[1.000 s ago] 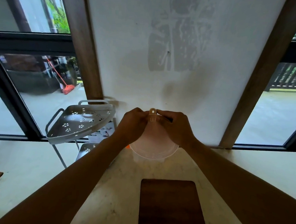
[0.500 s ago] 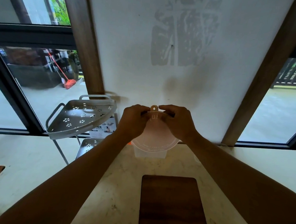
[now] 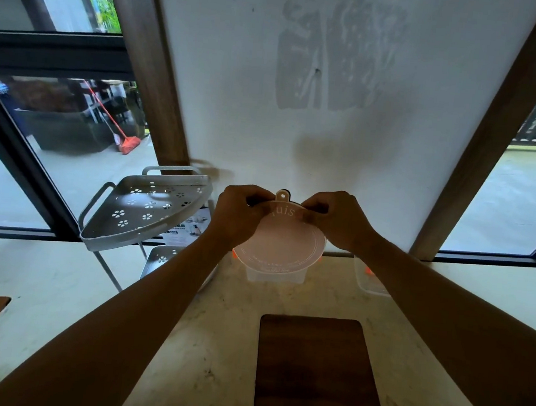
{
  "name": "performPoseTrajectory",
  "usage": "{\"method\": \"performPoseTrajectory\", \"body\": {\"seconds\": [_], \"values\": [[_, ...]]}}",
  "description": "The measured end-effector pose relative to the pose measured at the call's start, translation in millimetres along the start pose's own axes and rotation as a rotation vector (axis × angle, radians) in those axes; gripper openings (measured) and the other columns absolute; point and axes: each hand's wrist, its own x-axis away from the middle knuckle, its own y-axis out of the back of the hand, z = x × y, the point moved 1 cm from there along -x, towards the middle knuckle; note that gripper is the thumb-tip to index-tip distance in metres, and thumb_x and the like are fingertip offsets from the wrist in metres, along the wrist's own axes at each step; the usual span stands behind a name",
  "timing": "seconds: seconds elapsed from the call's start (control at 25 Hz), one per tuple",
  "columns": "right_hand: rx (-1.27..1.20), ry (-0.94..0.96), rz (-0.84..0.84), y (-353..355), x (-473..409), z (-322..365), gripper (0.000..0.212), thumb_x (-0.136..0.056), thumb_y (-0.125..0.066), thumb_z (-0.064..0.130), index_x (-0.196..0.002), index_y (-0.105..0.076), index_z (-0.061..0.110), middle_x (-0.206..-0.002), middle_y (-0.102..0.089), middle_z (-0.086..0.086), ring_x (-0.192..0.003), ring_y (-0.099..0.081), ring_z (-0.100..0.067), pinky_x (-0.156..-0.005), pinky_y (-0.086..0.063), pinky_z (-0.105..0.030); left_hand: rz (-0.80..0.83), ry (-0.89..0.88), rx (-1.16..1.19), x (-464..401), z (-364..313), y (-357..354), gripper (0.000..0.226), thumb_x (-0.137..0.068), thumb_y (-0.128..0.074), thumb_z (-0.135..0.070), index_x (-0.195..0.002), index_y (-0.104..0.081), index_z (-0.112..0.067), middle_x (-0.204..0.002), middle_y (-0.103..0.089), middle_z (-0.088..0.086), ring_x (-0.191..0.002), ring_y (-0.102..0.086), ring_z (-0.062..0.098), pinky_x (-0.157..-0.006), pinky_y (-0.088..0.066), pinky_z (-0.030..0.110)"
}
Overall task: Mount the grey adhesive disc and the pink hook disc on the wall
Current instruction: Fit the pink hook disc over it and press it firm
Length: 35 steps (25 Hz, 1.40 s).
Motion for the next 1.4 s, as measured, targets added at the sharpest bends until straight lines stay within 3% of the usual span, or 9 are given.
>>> {"method": "performPoseTrajectory", "body": {"seconds": [0.2, 0.56, 0.72, 0.84, 1.04, 1.28, 1.4], "values": [[0.041, 0.017, 0.000, -11, -12, -19, 0.004, -0.083, -0.074, 0.032, -0.085, -0.077, 0.031, -0.072, -0.066, 0.025, -0.075, -0.061, 0.013, -0.065, -0.040, -0.005, 0.092, 0.055, -0.006, -9, 22, -7, 0.017, -0.084, -0.074, -0.023, -0.101, -0.076, -0.019, -0.090, -0.075, -0.003, -0.082, -0.069, 0.008, -0.074, -0.055, 0.024], [0.023, -0.006, 0.013, -40, -42, -62, 0.005, -0.084, -0.073, 0.032, -0.084, -0.077, 0.029, -0.071, -0.065, 0.025, -0.072, -0.061, 0.014, -0.062, -0.040, -0.003, 0.165, 0.153, -0.096, -21, 80, -21, 0.015, -0.087, -0.072, -0.026, -0.091, -0.075, -0.012, -0.081, -0.074, 0.004, -0.074, -0.070, 0.019, -0.072, -0.061, 0.044], [0.024, -0.042, 0.031, -57, -56, -89, 0.007, -0.084, -0.074, 0.030, -0.088, -0.078, 0.025, -0.072, -0.066, 0.022, -0.070, -0.061, 0.012, -0.061, -0.040, -0.002, 0.180, 0.174, -0.162, -35, 106, -37, 0.014, -0.087, -0.071, -0.030, -0.088, -0.074, -0.016, -0.079, -0.072, 0.000, -0.074, -0.069, 0.018, -0.070, -0.056, 0.035], [0.034, -0.020, 0.041, -65, -72, -102, 0.009, -0.086, -0.072, 0.029, -0.091, -0.077, 0.023, -0.077, -0.069, 0.018, -0.074, -0.063, 0.007, -0.064, -0.042, -0.006, 0.137, 0.179, -0.178, -56, 120, -45, 0.015, -0.088, -0.070, -0.030, -0.093, -0.075, -0.017, -0.082, -0.072, -0.001, -0.075, -0.068, 0.015, -0.074, -0.057, 0.036], [0.130, 0.055, 0.045, -77, -97, -127, 0.009, -0.089, -0.069, 0.019, -0.095, -0.075, 0.017, -0.085, -0.073, 0.004, -0.073, -0.062, -0.007, -0.066, -0.042, -0.009, 0.153, 0.042, -0.381, -90, 143, -63, 0.022, -0.092, -0.064, -0.030, -0.101, -0.076, -0.015, -0.095, -0.075, 0.007, -0.085, -0.066, 0.020, -0.082, -0.049, 0.033], [0.189, 0.061, 0.066, -103, -109, -166, 0.013, -0.090, -0.069, 0.020, -0.099, -0.075, 0.014, -0.090, -0.076, -0.002, -0.076, -0.066, -0.015, -0.072, -0.052, -0.029, 0.170, 0.076, -0.326, -101, 179, -85, 0.017, -0.088, -0.070, -0.027, -0.097, -0.078, -0.014, -0.089, -0.071, 0.008, -0.083, -0.063, 0.021, -0.080, -0.049, 0.037], [0.169, 0.038, 0.063, -119, -110, -184, 0.011, -0.088, -0.071, 0.020, -0.096, -0.075, 0.015, -0.088, -0.076, -0.002, -0.075, -0.068, -0.017, -0.071, -0.053, -0.030, 0.204, 0.072, -0.366, -107, 198, -99, 0.017, -0.088, -0.069, -0.026, -0.093, -0.078, -0.012, -0.086, -0.071, 0.010, -0.082, -0.063, 0.025, -0.078, -0.049, 0.039]]}}
